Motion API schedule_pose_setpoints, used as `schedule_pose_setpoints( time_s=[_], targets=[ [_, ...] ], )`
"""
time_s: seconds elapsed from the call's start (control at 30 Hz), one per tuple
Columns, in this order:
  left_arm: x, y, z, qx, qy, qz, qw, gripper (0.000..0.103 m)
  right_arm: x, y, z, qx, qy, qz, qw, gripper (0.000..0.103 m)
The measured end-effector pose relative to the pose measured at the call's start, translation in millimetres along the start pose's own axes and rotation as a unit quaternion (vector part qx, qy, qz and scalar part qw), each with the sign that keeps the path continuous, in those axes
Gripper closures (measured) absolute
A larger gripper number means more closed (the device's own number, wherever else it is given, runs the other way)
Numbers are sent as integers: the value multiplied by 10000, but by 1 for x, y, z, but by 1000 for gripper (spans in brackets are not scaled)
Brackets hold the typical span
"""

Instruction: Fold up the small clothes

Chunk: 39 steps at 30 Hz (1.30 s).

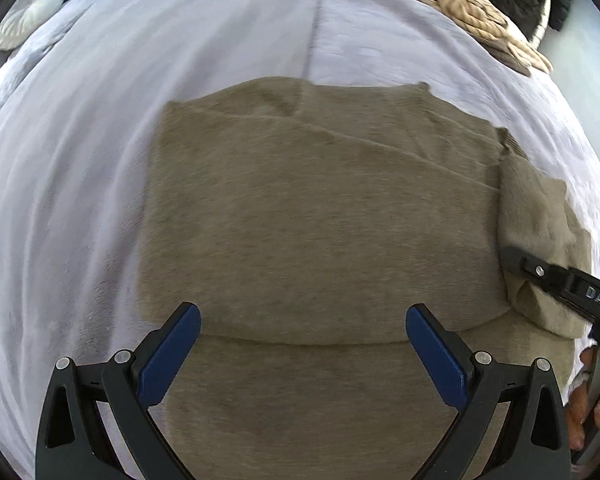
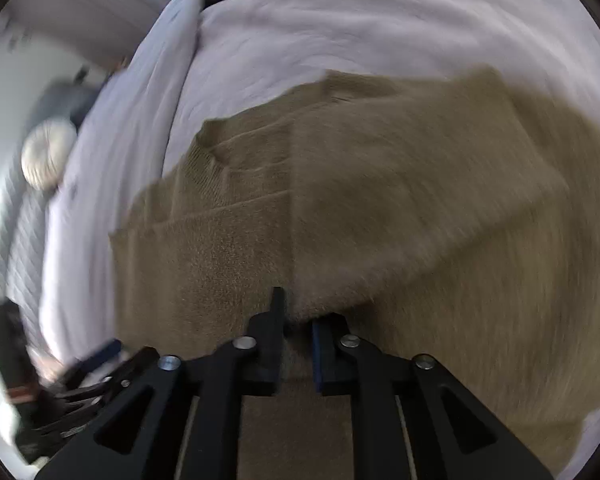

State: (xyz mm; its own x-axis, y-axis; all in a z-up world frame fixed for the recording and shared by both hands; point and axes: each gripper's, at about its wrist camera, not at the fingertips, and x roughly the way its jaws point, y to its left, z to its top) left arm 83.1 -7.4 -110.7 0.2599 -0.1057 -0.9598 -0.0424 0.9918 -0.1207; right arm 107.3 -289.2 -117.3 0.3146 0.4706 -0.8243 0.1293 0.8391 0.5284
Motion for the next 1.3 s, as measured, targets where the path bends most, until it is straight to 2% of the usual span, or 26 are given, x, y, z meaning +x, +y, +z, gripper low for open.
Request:
schedule_pose_setpoints(
  time_s=[0.07, 0.1, 0.13, 0.23, 0.27, 0.3, 0.33, 0.4, 0.47, 0.53, 0.6, 0.73, 0.83, 0.87, 0.9, 0.93, 0.97, 1.07, 1.17, 1.23, 1.3],
  targets=[
    [0, 8, -1, -69, -21, -32, 10000, 0, -15, -20, -3, 557, -247, 313, 9977, 76],
    [-1, 11, -3, -96, -30, -48, 9999, 0, -23, -29, -2, 821, -401, 335, 9953, 67],
    [-2, 16, -3, -123, -36, -65, 9999, 0, -30, -38, -1, 1060, -568, 277, 9924, 63],
    [-5, 25, -1, -194, -82, -107, 9997, 0, -37, -61, 11, 1662, -818, 282, 9823, 60],
    [-7, 30, -2, -221, -109, -122, 9996, 0, -38, -65, 15, 1809, -873, 335, 9791, 62],
    [-9, 36, -2, -256, -138, -157, 9995, 0, -37, -67, 19, 1877, -924, 378, 9771, 79],
    [-11, 40, -2, -278, -153, -180, 9993, 0, -36, -60, 26, 1782, -952, 361, 9787, 91],
    [-17, 52, -4, -337, -197, -262, 9989, 0, -36, -32, 35, 1217, -977, 322, 9872, 94],
    [-22, 65, -4, -384, -261, -329, 9984, 0, -32, 9, 36, 360, -882, 306, 9950, 94],
    [-26, 75, -3, -485, -327, -375, 9976, 0, -19, 53, 30, -577, -657, 190, 9960, 94],
    [-28, 85, -1, -633, -364, -455, 9963, 0, -2, 89, 17, -1349, -393, -17, 9901, 94],
    [-27, 93, 5, -871, -385, -630, 9935, 0, 30, 120, -12, -2149, 187, -332, 9759, 94],
    [-25, 90, 8, -871, -360, -811, 9922, 0, 43, 127, -30, -2487, 546, -604, 9652, 89],
    [-23, 86, 10, -847, -349, -885, 9919, 0, 42, 126, -33, -2504, 599, -626, 9643, 78],
    [-22, 83, 11, -829, -336, -946, 9915, 0, 38, 123, -35, -2456, 625, -583, 9656, 65],
    [-20, 80, 12, -811, -310, -997, 9912, 0, 29, 119, -37, -2339, 598, -504, 9691, 57],
    [-18, 74, 13, -777, -267, -1055, 9910, 0, 21, 113, -38, -2218, 556, -466, 9724, 46],
    [-10, 59, 15, -653, -123, -1261, 9898, 0, -7, 77, -40, -1529, 467, -338, 9866, 44],
    [3, 41, 18, -534, 104, -1460, 9878, 0, -36, 15, -52, -318, 419, -132, 9985, 44],
    [11, 31, 19, -458, 206, -1544, 9867, 0, -60, -35, -63, 725, 272, 36, 9970, 44],
    [14, 18, 23, -309, 201, -1552, 9872, 1, -79, -77, -75, 1574, 28, 182, 9874, 44]
  ],
)
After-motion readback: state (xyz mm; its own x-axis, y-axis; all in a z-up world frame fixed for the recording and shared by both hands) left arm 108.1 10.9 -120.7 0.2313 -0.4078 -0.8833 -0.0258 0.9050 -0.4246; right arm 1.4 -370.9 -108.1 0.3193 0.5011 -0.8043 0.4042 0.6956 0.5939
